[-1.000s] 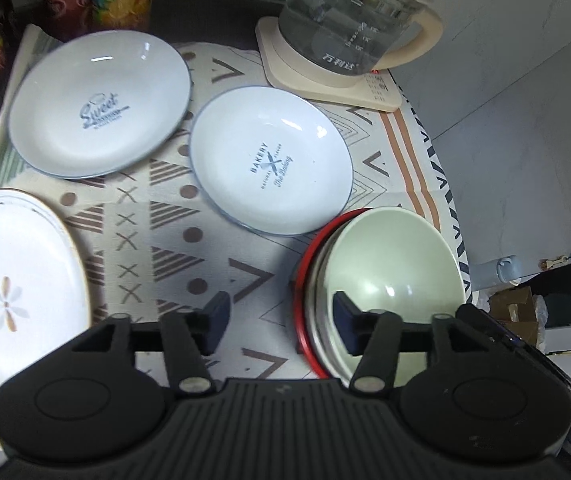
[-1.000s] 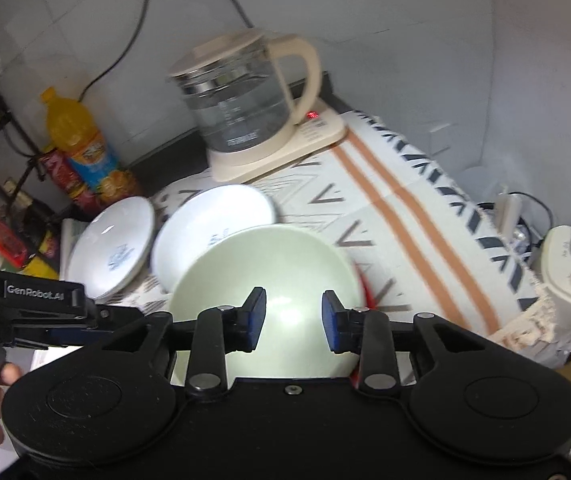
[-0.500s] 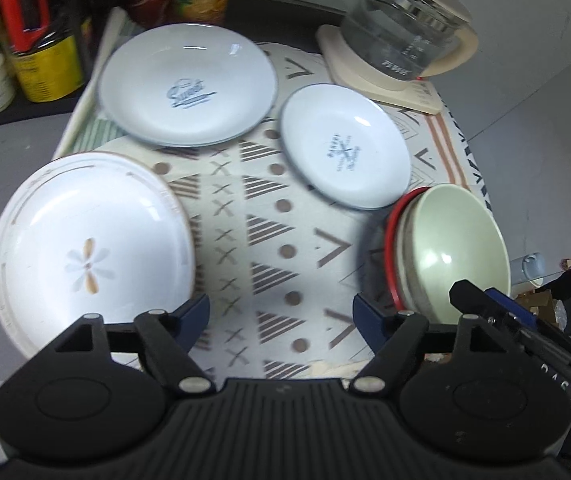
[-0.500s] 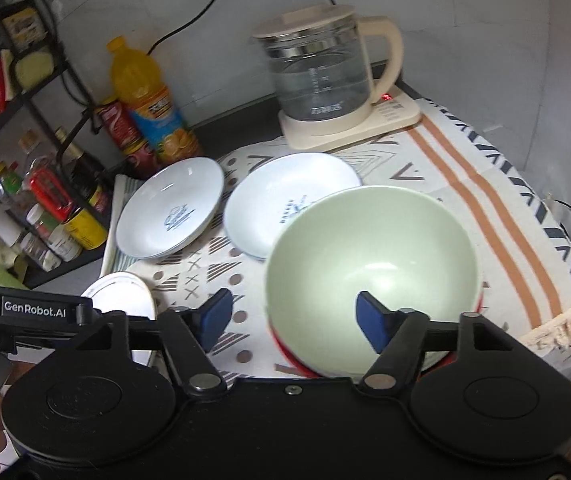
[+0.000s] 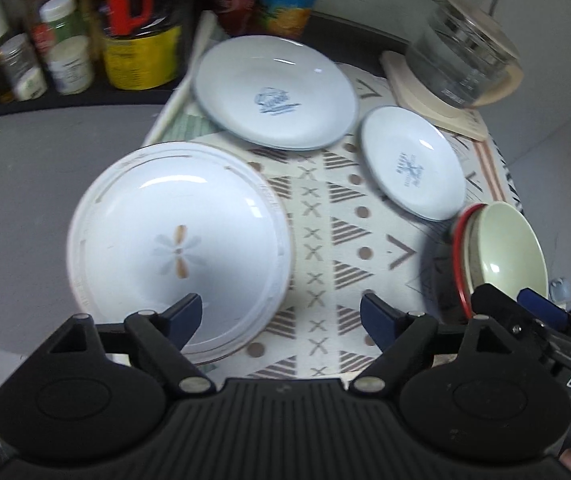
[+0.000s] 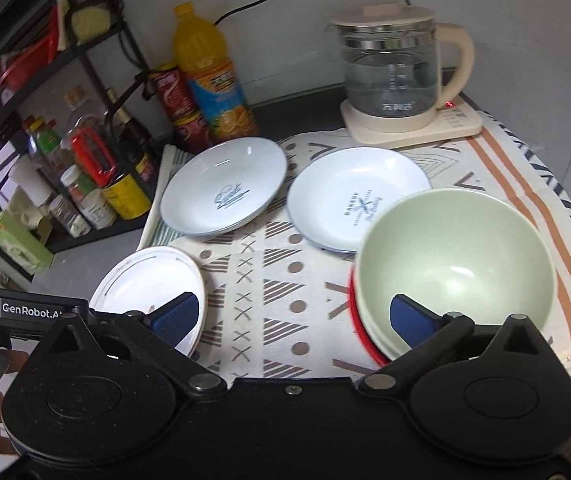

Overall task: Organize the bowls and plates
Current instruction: 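Move both grippers toward the white plate printed "Sweet"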

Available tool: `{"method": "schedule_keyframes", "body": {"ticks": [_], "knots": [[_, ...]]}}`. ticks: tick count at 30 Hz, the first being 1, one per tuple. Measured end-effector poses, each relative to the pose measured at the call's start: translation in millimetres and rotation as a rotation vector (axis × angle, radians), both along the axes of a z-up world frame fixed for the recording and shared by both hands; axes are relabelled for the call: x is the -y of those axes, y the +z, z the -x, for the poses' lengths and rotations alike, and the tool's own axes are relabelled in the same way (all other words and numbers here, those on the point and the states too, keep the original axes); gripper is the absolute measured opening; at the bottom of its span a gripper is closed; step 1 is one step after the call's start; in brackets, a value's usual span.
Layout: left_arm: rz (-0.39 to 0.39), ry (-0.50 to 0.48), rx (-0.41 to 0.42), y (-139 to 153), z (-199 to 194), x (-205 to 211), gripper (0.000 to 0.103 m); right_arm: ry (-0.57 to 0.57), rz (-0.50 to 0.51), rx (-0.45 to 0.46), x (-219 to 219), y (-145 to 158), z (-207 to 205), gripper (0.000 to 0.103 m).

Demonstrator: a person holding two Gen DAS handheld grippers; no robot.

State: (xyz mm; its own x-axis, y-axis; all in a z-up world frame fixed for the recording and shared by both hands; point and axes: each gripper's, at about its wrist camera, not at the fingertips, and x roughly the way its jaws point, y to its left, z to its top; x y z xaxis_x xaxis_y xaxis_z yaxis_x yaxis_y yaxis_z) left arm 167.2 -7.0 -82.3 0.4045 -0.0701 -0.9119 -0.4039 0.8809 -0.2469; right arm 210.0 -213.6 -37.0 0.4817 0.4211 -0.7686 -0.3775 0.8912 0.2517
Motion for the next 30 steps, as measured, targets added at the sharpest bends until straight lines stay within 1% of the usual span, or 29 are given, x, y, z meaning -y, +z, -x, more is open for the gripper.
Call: {"method": "schedule_keyframes", "body": {"ticks": [6, 8, 11, 18, 24, 27, 30], "knots": [[-0.012, 0.034, -0.008, -3.3, 18.3, -20.2, 0.085, 0.037, 0.016, -0.008, -15.5, 1.1, 4.2, 0.103], [-0.005, 0.058, -0.01, -5.2, 24.3, -27.3, 0.085, 0.055, 0.02, -0.007, -20.5, 2.4, 6.0, 0.103], [0.026, 0.085, -0.006, -7.2, 32.5, -36.6, 0.085, 0.076, 0.025, -0.007, -26.9, 3.7, 8.0, 0.103], [0.021, 0.135, -0.012, -8.3, 49.1, -50.2, 0.085, 0.136, 0.044, -0.027, -43.3, -1.5, 8.8, 0.103], [-0.004, 0.186, -0.036, -12.0, 55.4, -61.2, 0.085, 0.198, 0.055, -0.043, -60.0, -6.7, 4.2, 0.103], [-0.011, 0.221, -0.041, -12.5, 54.9, -67.6, 0.09, 0.225, 0.063, -0.044, -66.7, -8.3, -1.7, 0.103], [-0.01, 0.252, -0.044, -9.7, 53.1, -72.9, 0.09, 0.242, 0.064, -0.048, -71.9, -8.8, -9.9, 0.103]]}}
